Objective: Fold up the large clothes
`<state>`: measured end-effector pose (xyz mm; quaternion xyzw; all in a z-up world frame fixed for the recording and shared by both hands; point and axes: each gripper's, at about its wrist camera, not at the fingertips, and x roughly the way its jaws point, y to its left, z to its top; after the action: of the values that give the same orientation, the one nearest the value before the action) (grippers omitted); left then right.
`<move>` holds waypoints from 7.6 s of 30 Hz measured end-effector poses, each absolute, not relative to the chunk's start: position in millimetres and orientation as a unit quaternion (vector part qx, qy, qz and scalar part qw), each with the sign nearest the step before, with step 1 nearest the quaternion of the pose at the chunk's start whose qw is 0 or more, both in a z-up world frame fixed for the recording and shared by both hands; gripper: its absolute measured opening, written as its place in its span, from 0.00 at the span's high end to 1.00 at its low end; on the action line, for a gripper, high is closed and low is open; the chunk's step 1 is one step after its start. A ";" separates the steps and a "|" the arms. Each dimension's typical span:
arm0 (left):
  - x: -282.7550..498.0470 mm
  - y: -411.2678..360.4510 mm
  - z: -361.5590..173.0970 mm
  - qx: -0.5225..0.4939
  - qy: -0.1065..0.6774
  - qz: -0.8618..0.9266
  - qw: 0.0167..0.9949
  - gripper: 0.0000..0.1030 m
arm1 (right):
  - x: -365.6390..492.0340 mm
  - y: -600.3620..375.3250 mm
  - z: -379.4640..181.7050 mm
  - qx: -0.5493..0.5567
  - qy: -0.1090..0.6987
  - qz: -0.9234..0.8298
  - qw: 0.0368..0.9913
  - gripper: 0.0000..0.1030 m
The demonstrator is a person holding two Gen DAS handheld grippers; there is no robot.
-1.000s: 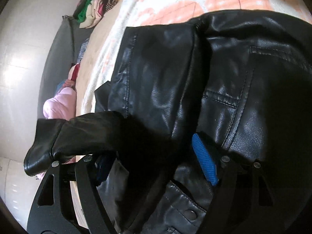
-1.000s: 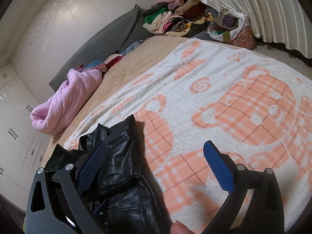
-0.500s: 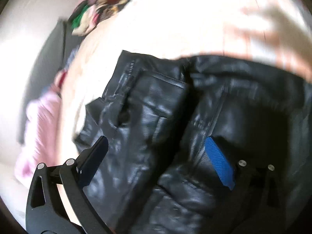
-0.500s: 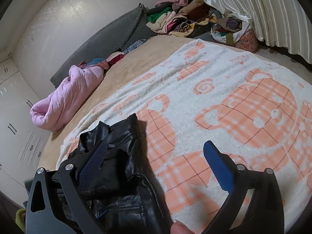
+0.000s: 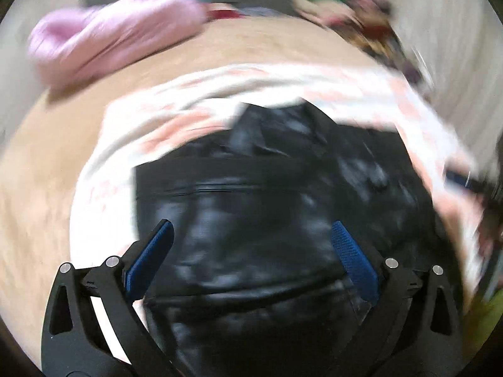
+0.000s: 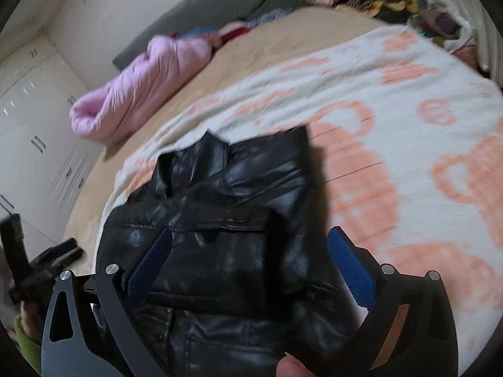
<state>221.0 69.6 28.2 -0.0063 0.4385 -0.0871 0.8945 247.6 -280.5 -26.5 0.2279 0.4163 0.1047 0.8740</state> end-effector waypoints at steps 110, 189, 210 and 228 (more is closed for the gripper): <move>183.2 65.9 -49.0 -0.010 0.463 -0.081 0.883 0.19 | 222.8 -188.0 -62.9 0.007 0.445 0.109 0.889 0.20; 41.2 96.2 -26.1 -0.021 0.454 -0.050 0.890 0.09 | 70.9 -225.7 -7.6 0.027 0.386 0.136 0.912 0.04; -0.3 136.7 -62.4 -0.051 0.499 -0.040 0.864 0.09 | 26.3 -266.0 -70.6 0.014 0.476 0.121 0.871 0.04; -34.6 149.1 -87.3 -0.129 0.520 -0.089 0.840 0.45 | 7.9 -282.1 -98.5 0.045 0.537 0.149 0.829 0.16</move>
<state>-34.6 149.1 -87.3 -0.1292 0.5195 -0.0892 0.8399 7.9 -282.1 -98.5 0.0447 0.5372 0.1488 0.8290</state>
